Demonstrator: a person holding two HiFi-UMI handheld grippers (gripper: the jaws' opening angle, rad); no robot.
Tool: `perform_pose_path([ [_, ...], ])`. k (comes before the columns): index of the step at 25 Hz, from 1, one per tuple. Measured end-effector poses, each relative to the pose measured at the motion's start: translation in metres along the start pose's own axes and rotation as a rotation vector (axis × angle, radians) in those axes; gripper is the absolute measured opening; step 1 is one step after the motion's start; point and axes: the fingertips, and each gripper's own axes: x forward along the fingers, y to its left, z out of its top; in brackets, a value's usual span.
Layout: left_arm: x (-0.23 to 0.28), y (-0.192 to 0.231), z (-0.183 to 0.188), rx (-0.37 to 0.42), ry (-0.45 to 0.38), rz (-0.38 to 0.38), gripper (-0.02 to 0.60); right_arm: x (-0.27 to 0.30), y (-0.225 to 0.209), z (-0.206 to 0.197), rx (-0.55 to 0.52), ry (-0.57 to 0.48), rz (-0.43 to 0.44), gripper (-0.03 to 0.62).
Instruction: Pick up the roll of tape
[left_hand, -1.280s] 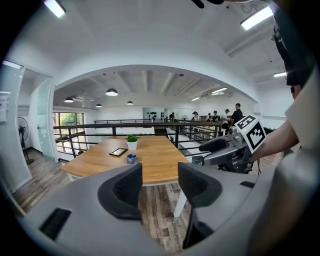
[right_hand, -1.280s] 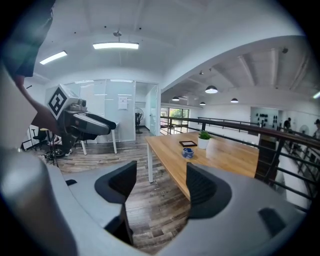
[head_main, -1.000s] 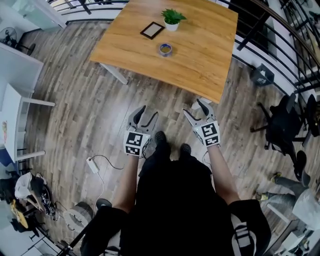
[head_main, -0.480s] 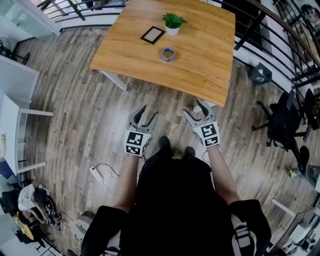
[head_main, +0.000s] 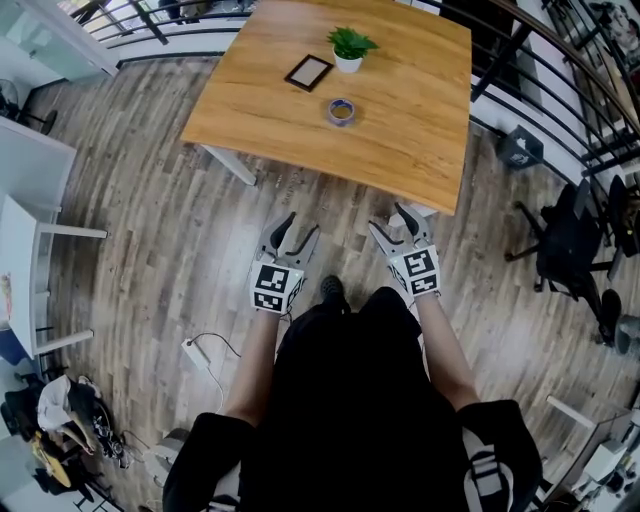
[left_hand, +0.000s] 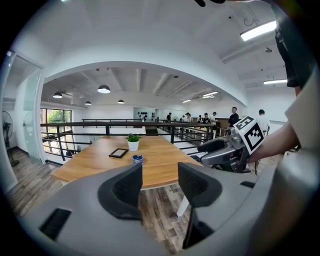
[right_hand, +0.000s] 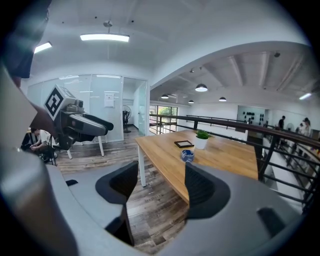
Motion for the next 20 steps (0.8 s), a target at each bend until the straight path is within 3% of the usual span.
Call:
perform_pose_path([
  [10,-0.004,0.021,-0.002,0.001,0.01,0.004,0.222,0.018,0.014,0.001,-0.001,0.004,0.012,0.307],
  [20,0.022,0.039,0.003,0.014,0.027,-0.007,0.222,0.043,-0.006,0.004,0.008,0.017,0.01,0.307],
])
